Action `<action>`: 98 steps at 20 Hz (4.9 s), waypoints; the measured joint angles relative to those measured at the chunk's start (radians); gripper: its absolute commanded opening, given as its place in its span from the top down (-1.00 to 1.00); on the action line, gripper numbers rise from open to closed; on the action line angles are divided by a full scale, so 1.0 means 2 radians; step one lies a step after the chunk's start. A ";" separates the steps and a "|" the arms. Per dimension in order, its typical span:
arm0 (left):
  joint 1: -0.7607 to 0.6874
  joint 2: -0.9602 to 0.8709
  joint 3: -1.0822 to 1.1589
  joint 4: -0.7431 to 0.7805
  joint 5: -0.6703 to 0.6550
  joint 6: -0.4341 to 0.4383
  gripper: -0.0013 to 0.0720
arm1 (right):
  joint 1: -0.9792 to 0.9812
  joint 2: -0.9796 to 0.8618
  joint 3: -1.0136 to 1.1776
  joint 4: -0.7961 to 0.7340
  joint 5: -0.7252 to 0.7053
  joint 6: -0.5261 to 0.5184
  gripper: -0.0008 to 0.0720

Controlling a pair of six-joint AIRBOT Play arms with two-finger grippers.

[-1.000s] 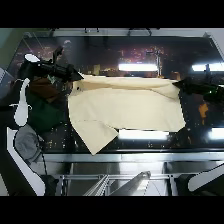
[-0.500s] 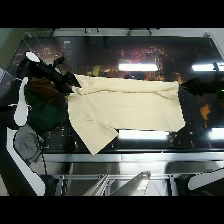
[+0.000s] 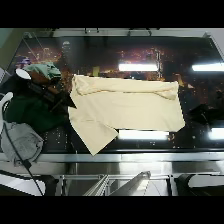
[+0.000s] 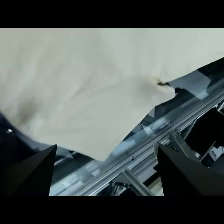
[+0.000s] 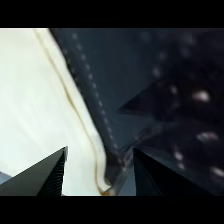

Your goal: Fold the shirts.

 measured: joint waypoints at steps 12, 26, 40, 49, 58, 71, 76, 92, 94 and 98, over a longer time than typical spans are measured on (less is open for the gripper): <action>-0.026 0.092 -0.257 -0.021 0.139 0.022 -0.37 | 0.108 -0.024 -0.046 0.026 -0.008 -0.018 0.68; -0.068 0.088 -0.226 0.017 0.169 0.044 0.92 | 0.015 0.003 -0.045 0.036 0.057 -0.015 0.91; -0.025 0.137 -0.033 -0.094 0.173 0.080 0.92 | 0.048 0.010 0.008 0.213 0.052 -0.030 0.92; -0.045 -0.122 0.248 -0.114 0.169 0.084 0.91 | 0.125 -0.076 0.109 0.237 -0.105 -0.043 0.79; -0.036 -0.188 0.375 -0.123 0.136 0.078 -0.99 | 0.074 -0.096 0.199 0.103 -0.057 -0.026 -0.81; -0.084 -0.126 0.331 -0.124 0.035 0.049 0.98 | 0.137 -0.168 0.235 0.112 -0.003 0.015 0.93; -0.197 -0.133 0.330 -0.054 0.122 0.009 0.94 | 0.124 -0.137 0.242 0.130 0.078 0.011 0.93; -0.334 -0.290 0.385 -0.051 0.274 -0.088 0.92 | 0.197 0.017 0.241 0.147 0.143 0.048 0.93; -0.330 -0.287 0.390 -0.076 0.266 -0.083 0.92 | 0.241 0.020 0.240 0.163 0.112 0.054 0.93; -0.256 -0.218 0.393 -0.140 0.203 -0.043 0.92 | 0.340 0.020 0.241 0.194 0.004 0.063 0.93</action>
